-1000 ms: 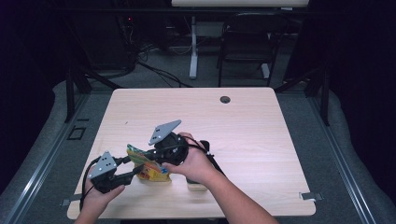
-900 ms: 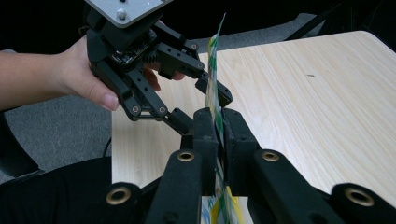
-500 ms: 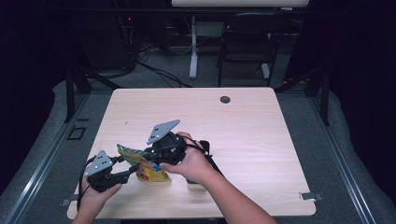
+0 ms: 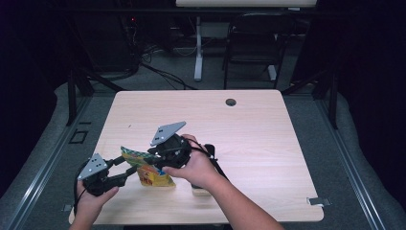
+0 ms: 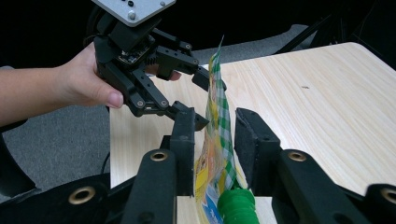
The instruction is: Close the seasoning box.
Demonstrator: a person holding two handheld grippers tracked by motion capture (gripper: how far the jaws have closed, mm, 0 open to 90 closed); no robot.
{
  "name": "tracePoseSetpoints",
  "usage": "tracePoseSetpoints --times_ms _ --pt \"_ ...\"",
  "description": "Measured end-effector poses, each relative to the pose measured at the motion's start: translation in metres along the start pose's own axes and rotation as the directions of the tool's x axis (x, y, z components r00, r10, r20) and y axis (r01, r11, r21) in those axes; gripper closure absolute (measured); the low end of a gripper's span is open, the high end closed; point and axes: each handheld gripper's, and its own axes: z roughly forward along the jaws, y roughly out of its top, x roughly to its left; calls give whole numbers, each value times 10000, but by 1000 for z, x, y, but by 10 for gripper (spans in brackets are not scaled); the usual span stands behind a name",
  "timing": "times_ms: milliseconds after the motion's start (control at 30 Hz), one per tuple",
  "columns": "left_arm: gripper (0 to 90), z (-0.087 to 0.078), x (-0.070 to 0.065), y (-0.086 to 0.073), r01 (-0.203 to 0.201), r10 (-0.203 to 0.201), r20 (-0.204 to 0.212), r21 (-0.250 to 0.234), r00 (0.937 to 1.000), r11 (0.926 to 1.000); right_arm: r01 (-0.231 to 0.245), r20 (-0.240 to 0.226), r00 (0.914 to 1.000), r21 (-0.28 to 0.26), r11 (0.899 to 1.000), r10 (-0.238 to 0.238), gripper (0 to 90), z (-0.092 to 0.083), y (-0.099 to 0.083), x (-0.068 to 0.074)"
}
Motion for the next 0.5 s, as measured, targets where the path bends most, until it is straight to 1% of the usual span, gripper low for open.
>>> tracePoseSetpoints --times_ms 133,200,267,433,500 --pt "425 -4 1 1 28 -29 -62 -77 10000 10000 -41 76 10000 -122 9999 42 663 -4 1 -1" --pt "426 -5 2 1 32 -33 -165 -91 9999 10000 -44 139 9999 -165 9999 47 650 -6 1 -1" --pt "426 -7 4 1 98 -101 -159 -143 9998 9998 -86 179 9998 -237 9997 90 638 -8 1 -1" --pt "427 -11 6 2 115 -121 -286 -207 9995 9997 -123 400 9991 -424 9990 140 628 -19 0 -4" --pt "435 -12 6 2 123 -131 -310 -253 9994 9996 -214 502 9984 -555 9982 242 621 -23 -1 -5"
